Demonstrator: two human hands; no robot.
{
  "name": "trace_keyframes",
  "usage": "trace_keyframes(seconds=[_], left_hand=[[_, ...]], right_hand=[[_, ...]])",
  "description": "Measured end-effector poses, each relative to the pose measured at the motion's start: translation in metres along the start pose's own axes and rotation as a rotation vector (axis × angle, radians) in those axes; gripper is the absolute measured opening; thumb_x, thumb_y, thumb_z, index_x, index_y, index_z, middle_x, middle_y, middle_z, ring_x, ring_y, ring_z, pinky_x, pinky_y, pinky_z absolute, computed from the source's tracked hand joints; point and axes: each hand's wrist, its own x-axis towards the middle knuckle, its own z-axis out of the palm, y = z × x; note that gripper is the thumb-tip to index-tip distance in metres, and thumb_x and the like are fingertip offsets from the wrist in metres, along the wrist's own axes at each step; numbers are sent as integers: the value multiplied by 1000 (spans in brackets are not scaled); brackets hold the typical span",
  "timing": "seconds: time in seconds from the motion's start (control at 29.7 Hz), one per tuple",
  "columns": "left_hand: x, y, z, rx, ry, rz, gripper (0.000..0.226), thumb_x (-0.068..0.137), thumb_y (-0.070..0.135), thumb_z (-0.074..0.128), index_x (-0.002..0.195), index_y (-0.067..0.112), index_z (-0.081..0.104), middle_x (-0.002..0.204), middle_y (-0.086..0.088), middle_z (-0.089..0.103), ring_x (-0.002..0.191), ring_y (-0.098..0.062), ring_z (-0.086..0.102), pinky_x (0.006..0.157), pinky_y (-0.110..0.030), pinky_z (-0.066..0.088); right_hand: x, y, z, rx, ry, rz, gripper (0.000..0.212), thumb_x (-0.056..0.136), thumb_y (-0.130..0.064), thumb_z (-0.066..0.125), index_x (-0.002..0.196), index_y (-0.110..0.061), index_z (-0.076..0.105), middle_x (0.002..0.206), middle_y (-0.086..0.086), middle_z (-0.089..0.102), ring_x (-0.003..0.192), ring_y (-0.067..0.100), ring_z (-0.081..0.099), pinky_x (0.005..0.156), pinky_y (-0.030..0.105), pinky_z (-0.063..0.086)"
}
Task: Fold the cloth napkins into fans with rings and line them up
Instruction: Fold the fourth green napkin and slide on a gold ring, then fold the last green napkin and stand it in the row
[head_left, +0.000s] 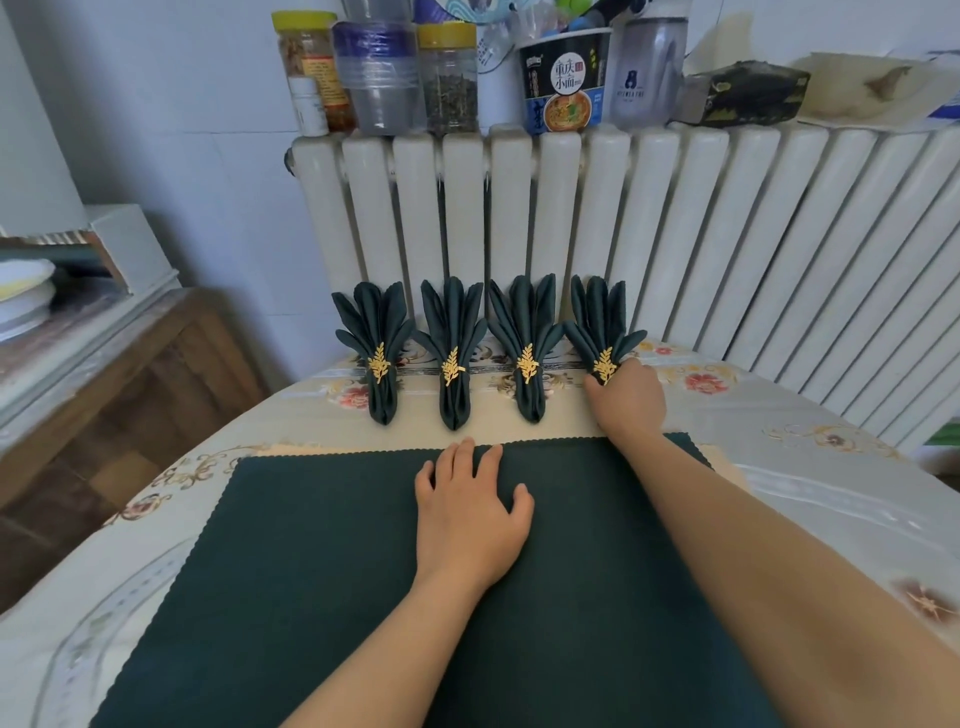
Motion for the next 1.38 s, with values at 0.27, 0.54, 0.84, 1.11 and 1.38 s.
trace_keyframes(seconds=[0.27,0.54,0.84,1.11,1.38], left_hand=[[0,0,0,-1,4,-2,56,96,49,29,148,28,26,156,2,19,145,-15,9,119,-38,2],[0,0,0,2,5,-4,56,96,49,29,148,28,27,156,2,20,144,-15,10,119,-39,4],[4,-1,-1,-5,10,-2,54,96,47,34,145,25,34,153,-1,27,142,-18,16,117,-39,8],[-8,3,-23,-195,63,35,42,99,28,40,137,12,48,149,-8,38,137,-22,32,116,-39,19],[-100,21,-48,-207,-33,140,32,96,22,44,124,21,58,130,3,54,122,-14,48,113,-38,22]], right_hand=[[4,-3,1,10,25,11,37,88,-33,56,106,-1,54,107,17,57,98,31,55,75,37,43],[3,-5,0,-39,9,28,44,91,-35,55,117,0,50,119,20,51,110,33,51,86,40,44],[-44,-3,-26,-161,82,-12,60,88,-39,57,131,-1,37,130,19,42,118,34,40,97,40,35],[-154,18,-64,-32,-76,-118,50,89,-30,54,134,-10,43,133,13,41,122,29,38,103,37,30],[-244,17,-97,14,-181,-209,40,89,-25,55,128,-17,50,130,7,44,122,22,39,103,34,32]])
